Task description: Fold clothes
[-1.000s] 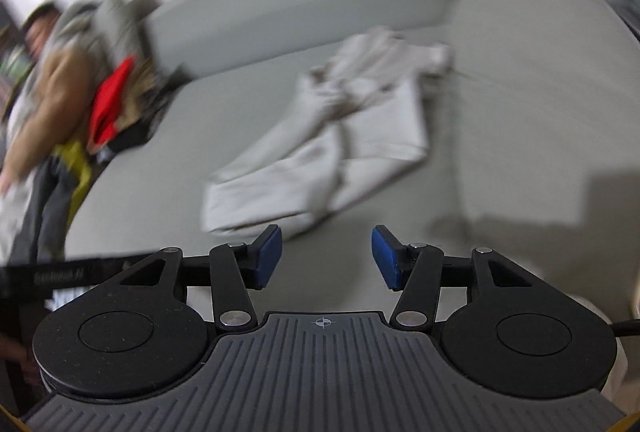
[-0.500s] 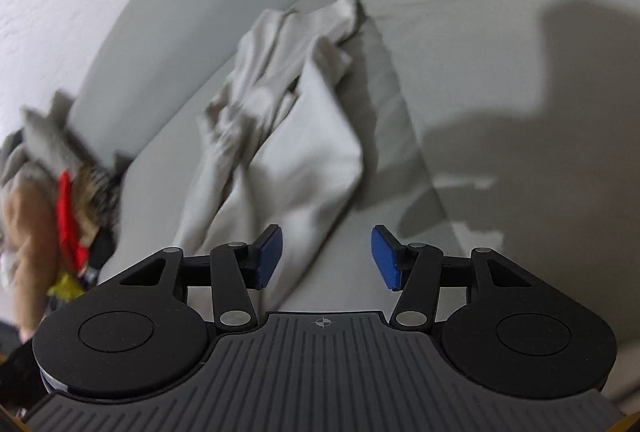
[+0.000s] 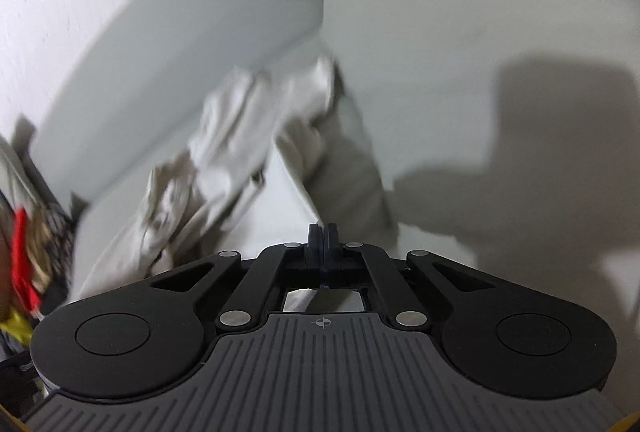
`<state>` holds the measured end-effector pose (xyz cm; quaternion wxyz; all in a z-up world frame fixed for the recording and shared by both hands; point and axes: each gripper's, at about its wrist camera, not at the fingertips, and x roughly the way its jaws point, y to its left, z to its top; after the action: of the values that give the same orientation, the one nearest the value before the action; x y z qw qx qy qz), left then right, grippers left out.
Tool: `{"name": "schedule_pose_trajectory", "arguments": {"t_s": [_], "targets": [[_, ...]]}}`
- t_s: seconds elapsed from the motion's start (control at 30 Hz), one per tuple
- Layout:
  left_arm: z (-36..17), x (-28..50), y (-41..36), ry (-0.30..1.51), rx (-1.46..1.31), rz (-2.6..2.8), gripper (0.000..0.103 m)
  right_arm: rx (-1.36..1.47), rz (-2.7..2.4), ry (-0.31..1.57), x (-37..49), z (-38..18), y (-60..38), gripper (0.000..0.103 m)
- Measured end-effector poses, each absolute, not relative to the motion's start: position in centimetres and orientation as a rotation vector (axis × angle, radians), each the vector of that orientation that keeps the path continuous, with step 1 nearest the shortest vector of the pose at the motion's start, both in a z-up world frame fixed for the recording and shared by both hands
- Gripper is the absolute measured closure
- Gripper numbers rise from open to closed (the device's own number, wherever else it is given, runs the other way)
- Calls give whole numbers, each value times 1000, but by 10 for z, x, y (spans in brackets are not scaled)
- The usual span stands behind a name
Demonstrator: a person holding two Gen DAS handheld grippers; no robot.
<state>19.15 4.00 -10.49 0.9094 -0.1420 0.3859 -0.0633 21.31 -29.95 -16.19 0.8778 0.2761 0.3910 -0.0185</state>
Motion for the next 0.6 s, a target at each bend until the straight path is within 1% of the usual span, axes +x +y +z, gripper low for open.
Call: {"name": "schedule_pose_trajectory", "arguments": {"t_s": [0.07,0.13,0.17,0.23,0.27,0.3,0.33,0.37,0.4,0.43,0.47,0.5,0.53,0.57,0.6], "targets": [[-100,176,71,767,-494,-73,97,586,-68,760,197,-145,-309,103],[-105,158,99,777,-637,4,98,601,-94,720,180,-130,-318,103],[-110,149,109,792,-682,42,98,608,-106,708,170,-124,-323,103],[-116,135,117,847,-681,78,97,544,-138,685,152,-114,-326,103],[-120,129,120,875,-675,94,97,518,-138,705,146,-112,-327,103],[-123,122,124,904,-669,110,93,537,-106,756,142,-115,-329,102],[-126,116,127,932,-663,126,83,557,-75,807,139,-118,-331,97],[-122,110,123,925,-631,120,76,576,-43,857,136,-121,-333,89],[-115,104,117,908,-591,108,64,594,-29,893,133,-125,-334,88],[-108,99,111,891,-551,97,63,608,-10,912,127,-128,-332,87],[-101,93,105,874,-512,85,63,617,14,920,124,-132,-332,80],[-95,88,99,856,-473,74,61,630,36,930,121,-136,-328,75],[-88,83,93,838,-433,62,59,651,58,935,121,-139,-324,63],[-81,82,82,823,-394,29,58,671,81,941,121,-143,-319,60],[-76,85,69,812,-341,-15,51,676,109,942,122,-145,-311,60]]}}
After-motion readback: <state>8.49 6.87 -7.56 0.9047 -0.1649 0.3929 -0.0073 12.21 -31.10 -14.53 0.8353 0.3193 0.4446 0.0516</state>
